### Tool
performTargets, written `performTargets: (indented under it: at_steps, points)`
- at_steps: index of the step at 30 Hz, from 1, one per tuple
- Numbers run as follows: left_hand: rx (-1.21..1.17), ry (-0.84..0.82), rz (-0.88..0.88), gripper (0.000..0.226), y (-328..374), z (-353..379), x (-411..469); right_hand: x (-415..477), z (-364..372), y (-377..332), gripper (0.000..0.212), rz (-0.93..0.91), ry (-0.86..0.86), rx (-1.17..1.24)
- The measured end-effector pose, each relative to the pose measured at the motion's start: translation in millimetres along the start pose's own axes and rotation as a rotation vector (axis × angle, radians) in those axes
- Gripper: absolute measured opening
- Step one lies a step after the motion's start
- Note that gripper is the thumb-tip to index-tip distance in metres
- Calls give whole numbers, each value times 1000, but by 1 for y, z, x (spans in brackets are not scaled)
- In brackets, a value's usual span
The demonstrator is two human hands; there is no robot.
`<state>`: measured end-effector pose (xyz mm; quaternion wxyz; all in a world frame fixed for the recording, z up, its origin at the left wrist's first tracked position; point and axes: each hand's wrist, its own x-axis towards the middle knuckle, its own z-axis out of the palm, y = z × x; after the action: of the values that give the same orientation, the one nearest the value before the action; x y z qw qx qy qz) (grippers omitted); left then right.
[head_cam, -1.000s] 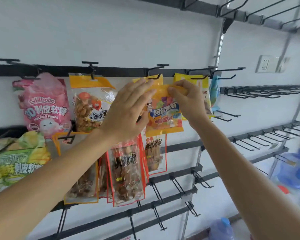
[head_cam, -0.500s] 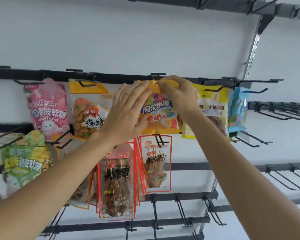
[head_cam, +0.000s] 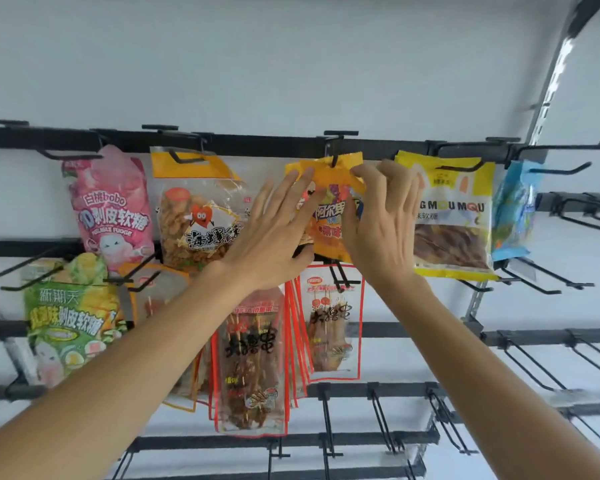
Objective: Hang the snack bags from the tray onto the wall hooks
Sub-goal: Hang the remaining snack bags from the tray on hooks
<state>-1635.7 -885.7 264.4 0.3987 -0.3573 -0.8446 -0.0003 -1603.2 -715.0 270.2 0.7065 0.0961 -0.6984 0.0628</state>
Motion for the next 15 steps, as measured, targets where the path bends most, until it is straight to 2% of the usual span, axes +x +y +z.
performTargets:
  at_steps: [3, 6, 11, 15]
  points:
    - [-19, 49, 32, 76, -8, 4, 7, -5, -5, 0, 51, 26, 2, 50]
    - [-37, 130, 77, 74, -15, 7, 13, -5, -8, 4, 51, 12, -42, -36]
    - [-27, 168, 93, 78, -19, 13, 23, -10, 2, 14, 50, 25, -289, -215]
    - [56, 120, 86, 83, -26, 20, 29, -15, 6, 15, 61, 48, -509, -193]
